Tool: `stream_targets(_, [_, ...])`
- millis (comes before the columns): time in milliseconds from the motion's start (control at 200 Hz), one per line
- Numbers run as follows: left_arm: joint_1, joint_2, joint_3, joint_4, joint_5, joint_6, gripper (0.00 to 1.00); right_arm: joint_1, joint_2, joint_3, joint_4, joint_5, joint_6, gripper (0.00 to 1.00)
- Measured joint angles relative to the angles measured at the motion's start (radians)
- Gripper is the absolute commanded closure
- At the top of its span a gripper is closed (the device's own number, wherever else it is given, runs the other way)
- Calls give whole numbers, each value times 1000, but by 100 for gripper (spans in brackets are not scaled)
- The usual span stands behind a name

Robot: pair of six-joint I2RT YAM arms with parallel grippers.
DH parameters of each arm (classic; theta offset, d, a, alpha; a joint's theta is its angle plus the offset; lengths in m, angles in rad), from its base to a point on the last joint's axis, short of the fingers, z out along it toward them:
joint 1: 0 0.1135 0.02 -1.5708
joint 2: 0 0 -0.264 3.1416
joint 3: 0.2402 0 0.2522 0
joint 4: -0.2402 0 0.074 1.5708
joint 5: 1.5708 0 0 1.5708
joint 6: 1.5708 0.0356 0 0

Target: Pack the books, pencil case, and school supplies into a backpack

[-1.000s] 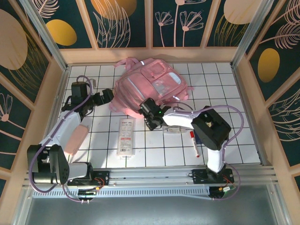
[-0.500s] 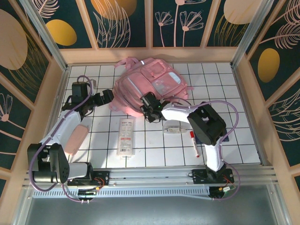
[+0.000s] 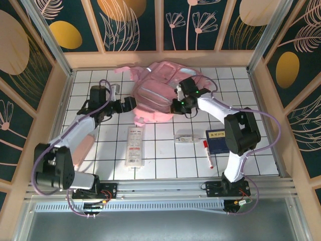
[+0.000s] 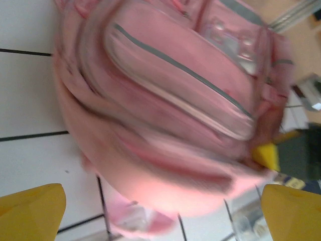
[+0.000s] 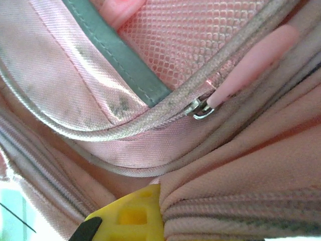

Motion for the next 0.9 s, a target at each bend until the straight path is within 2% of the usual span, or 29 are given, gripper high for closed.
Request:
stream_targets(180, [2,227,143,-9,-53,-85,1,-111,-24,-48,-75,-51,-169,100])
stream_targets(295, [-4,341,209,-8,-64,-143,6,-119,-24,-56,-77,-68,-195,100])
stream_targets(440, [-31,386,214,-10,-70,-184,16,-118,-21,-55,-74,-76,-209,100])
stream_targets(485, [-39,391,209,-5,-78,-201,26,-118,-16,-51,-74,-75,-214,100])
stream_targets(555, [-48,388,170,40,-78,-248,52,-118,3,-32,-75,-72,-215,100])
stream_targets(606, [-48,387,130,73,-76,-287,64,-118,18,-18,-72,-64,-214,100])
stream_targets(711, [-49,387,81,108,-63,-324,100,-117,31,-5,-55,-49,-206,100])
stream_targets(831, [-52,366,68,120,-47,-319,100,-117,31,2,-35,-29,-192,100])
stream_targets(901, [-52,335,44,129,-37,-315,100,-117,32,2,-34,-21,-187,96])
